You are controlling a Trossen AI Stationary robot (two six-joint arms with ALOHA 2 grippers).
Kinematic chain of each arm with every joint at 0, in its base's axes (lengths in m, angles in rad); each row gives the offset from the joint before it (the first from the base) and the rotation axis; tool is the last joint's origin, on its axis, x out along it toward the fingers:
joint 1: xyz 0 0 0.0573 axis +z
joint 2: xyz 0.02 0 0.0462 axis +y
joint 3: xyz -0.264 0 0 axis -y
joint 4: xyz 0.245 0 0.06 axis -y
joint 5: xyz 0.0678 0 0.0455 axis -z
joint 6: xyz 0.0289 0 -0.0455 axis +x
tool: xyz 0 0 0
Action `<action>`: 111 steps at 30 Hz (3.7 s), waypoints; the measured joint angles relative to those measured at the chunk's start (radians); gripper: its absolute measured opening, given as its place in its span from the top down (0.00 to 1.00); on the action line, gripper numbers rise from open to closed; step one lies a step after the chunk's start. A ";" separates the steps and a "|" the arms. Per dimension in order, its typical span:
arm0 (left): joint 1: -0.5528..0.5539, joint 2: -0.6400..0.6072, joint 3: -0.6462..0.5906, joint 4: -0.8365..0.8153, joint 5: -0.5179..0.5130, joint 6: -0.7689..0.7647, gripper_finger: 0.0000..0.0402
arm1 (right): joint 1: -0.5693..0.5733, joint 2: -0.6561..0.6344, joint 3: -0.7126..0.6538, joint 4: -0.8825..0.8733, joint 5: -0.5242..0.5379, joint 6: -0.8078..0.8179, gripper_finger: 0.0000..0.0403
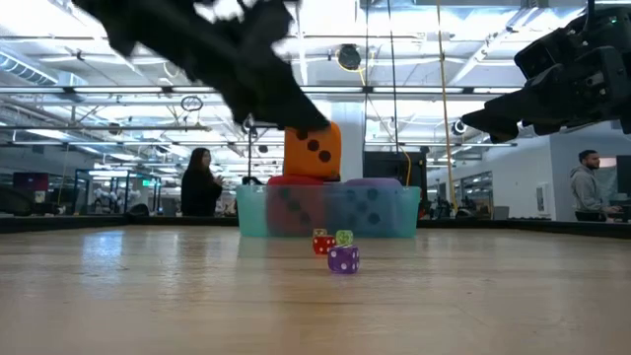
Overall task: Pick & Place Dice
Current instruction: Put the small green dice into the blue bin, then put the small red dice into the blue bin
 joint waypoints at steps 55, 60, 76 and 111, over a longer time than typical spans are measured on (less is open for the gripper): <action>0.413 -0.126 0.002 -0.571 0.171 0.204 0.84 | 0.000 0.000 0.000 0.059 0.000 0.018 0.47; 0.412 -0.116 0.003 -0.572 0.171 0.204 0.84 | 0.000 0.000 0.000 0.059 0.000 0.021 0.47; 0.412 -0.116 0.002 -0.572 0.156 0.178 0.59 | 0.000 0.000 0.000 0.058 -0.001 0.021 0.47; 0.347 -0.318 0.000 -0.599 0.005 0.215 0.76 | 0.000 0.000 0.000 0.051 -0.002 0.029 0.47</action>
